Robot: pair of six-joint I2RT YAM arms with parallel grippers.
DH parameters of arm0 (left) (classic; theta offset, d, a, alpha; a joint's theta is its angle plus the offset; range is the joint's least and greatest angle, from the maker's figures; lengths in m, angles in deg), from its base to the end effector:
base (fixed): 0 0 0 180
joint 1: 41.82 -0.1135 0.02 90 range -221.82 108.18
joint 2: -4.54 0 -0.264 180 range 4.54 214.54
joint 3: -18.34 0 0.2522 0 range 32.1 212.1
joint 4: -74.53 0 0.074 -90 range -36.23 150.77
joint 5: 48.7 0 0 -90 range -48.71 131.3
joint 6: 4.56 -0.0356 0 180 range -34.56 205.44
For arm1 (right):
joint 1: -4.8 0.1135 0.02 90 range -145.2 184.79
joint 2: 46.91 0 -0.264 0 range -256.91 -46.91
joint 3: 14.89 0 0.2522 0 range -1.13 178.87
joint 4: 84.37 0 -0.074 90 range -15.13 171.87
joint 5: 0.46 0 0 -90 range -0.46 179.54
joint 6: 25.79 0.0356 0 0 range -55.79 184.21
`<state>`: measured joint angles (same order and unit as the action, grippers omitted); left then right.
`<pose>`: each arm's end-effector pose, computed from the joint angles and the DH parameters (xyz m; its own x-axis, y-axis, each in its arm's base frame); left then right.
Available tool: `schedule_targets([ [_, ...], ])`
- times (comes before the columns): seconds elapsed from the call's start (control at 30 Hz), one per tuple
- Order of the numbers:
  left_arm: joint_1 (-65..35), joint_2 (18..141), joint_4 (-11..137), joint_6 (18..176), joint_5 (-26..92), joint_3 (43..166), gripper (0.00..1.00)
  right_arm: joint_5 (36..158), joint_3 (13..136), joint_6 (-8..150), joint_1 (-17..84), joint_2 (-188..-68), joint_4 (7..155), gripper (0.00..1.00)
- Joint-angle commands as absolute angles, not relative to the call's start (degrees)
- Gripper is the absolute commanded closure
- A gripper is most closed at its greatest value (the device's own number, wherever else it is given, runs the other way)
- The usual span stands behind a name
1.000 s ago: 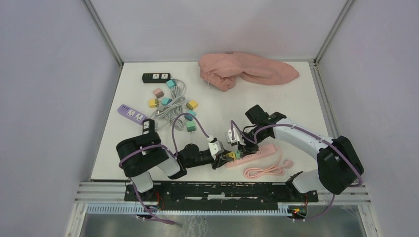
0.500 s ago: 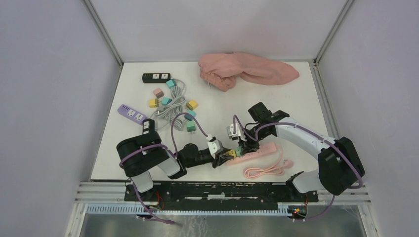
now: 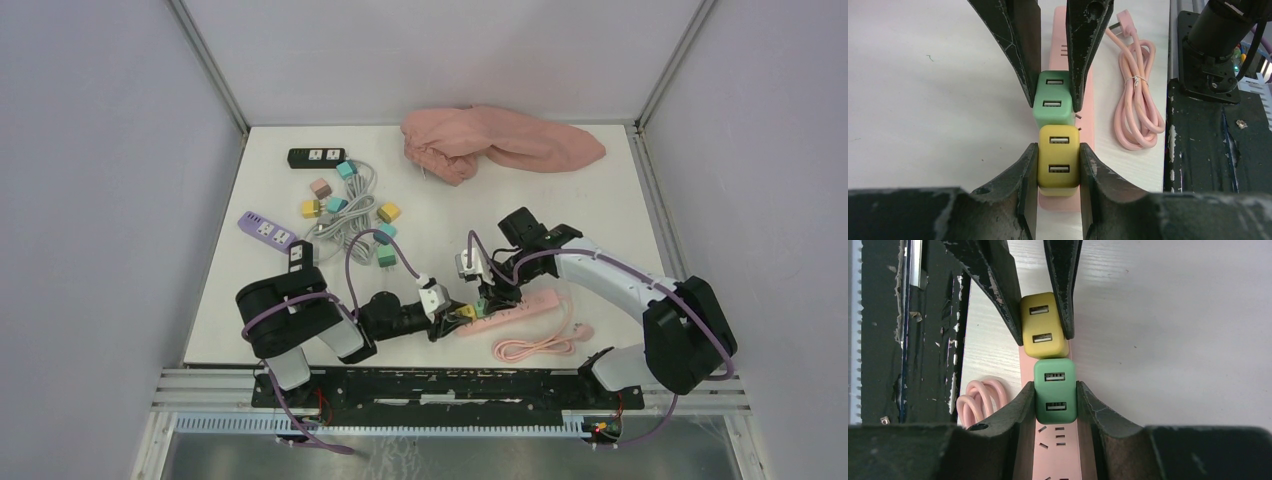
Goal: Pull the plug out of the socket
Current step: Remove the plug from the socket.
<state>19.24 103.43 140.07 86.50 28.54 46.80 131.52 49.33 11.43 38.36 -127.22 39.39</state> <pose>0.1158 -0.2257 0.1274 -0.0590 0.0694 -0.9958 0.9591 0.2807 -0.0373 0.1938 0.1571 0.2081 -0.0183 -0.7225 -0.6911 -0.9832 -0.1126 0.1438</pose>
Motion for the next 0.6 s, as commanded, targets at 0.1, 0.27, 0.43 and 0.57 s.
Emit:
schedule_targets([
  [0.1, 18.8, 105.4, 135.0, 85.4, 31.2, 46.1, 0.97, 135.2, 54.3, 15.1, 33.7, -125.0, 39.6, 1.0],
  [0.27, 18.8, 105.4, 135.0, 85.4, 31.0, 46.1, 0.97, 137.8, 53.2, 7.9, 33.4, -124.0, 35.2, 1.0],
  [0.43, 18.8, 105.5, 135.0, 85.4, 31.0, 46.2, 0.97, 144.4, 52.9, -1.8, 36.4, -124.5, 28.5, 1.0],
  [0.57, 18.8, 105.1, 135.1, 85.4, 31.1, 46.2, 0.97, 145.4, 52.3, 0.7, 38.3, -125.1, 31.6, 1.0],
])
